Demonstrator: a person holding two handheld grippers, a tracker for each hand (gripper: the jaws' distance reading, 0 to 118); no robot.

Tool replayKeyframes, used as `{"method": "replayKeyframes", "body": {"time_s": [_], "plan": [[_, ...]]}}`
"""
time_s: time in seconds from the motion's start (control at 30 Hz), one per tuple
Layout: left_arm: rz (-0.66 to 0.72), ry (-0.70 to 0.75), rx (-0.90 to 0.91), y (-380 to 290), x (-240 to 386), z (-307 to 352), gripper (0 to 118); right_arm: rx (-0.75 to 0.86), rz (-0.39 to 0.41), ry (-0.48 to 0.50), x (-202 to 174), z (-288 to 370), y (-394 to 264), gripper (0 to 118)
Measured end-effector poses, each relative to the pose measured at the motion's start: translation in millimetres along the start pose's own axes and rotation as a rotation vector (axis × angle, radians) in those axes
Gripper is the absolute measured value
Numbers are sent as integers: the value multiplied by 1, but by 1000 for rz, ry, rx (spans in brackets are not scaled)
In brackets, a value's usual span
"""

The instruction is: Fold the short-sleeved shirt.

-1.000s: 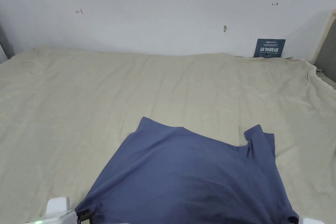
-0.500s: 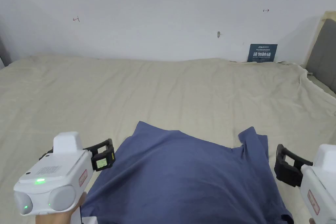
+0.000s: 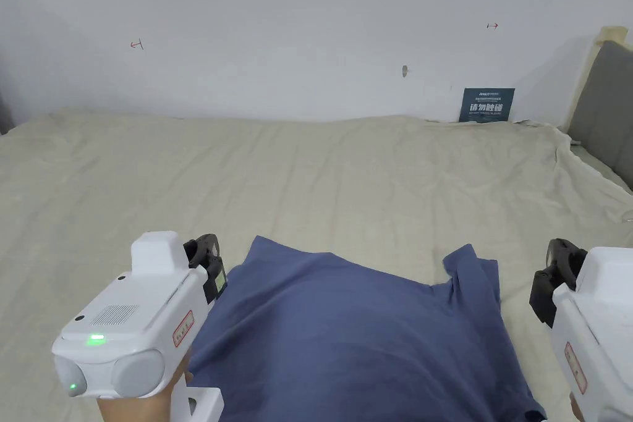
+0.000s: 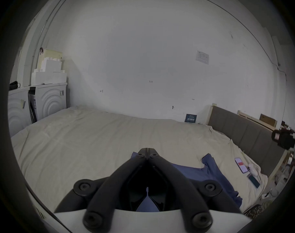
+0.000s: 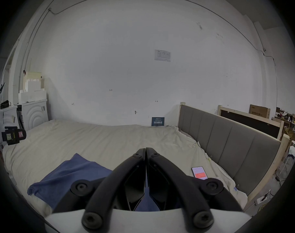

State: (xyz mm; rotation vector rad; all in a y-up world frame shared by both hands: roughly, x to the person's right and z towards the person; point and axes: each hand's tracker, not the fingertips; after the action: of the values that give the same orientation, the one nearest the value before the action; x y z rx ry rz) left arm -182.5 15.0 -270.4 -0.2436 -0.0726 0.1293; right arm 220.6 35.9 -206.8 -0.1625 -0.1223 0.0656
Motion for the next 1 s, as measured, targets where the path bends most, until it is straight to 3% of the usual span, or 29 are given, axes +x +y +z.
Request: {"method": "replayKeyframes", "body": {"time_s": [0.27,0.37,0.73,0.8,0.87,0.93,1.0], "plan": [[-46,-73,-88,16,3,-52,0,4,-9,-2,5,-18,1,0],[-20,-126,-140,23,-5,-94,0,-1,-15,-1,5,-31,1,0],[-33,-94,-413,16,-27,-281,0,-94,18,-13,0,-109,-17,0],[-25,-83,-508,4,-35,-318,12,-118,13,-17,0,-124,-25,0],[15,-73,-563,-10,-41,-346,62,-138,13,-17,-1,-137,-31,0],[41,-27,-648,-25,-45,-369,104,-162,20,-18,-1,-148,-38,0],[31,12,-697,-39,-48,-388,106,-177,18,-21,-1,-157,-44,0]]}}
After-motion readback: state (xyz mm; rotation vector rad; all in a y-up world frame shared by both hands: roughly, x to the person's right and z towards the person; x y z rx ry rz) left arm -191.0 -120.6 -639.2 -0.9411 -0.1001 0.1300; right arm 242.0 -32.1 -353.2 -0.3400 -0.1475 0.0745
